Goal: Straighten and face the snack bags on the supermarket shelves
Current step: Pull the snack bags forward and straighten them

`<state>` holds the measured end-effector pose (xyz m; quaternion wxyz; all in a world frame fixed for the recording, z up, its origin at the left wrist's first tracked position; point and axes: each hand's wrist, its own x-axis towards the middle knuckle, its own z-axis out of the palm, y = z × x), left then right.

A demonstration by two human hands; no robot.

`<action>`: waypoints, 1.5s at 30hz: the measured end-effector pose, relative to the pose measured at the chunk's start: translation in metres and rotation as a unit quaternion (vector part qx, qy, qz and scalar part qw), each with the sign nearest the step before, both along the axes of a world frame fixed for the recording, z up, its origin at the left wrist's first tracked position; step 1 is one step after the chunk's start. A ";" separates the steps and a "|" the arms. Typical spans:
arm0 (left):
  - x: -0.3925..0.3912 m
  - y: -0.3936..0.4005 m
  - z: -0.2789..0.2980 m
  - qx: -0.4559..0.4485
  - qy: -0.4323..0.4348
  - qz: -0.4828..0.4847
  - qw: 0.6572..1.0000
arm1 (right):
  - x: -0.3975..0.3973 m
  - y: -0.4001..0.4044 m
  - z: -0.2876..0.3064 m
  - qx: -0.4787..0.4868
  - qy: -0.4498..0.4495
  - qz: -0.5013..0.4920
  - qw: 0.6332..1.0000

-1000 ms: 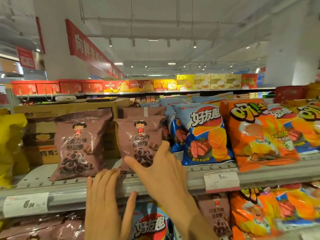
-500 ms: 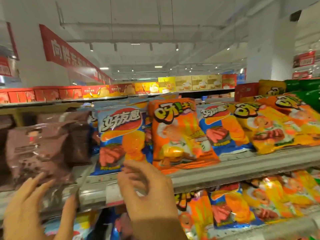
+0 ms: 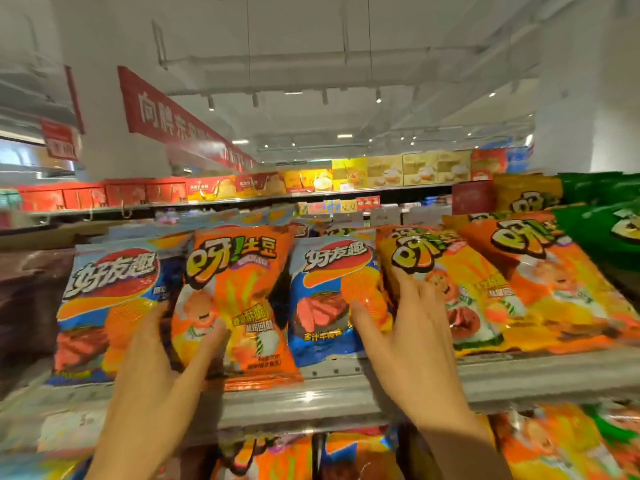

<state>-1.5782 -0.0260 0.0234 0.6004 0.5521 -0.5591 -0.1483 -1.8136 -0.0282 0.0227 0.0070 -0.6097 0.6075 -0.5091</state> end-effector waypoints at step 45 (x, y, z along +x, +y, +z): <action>-0.107 -0.056 0.016 0.054 -0.145 -0.066 0.986 | -0.080 0.019 0.022 -0.223 -0.273 0.111 0.929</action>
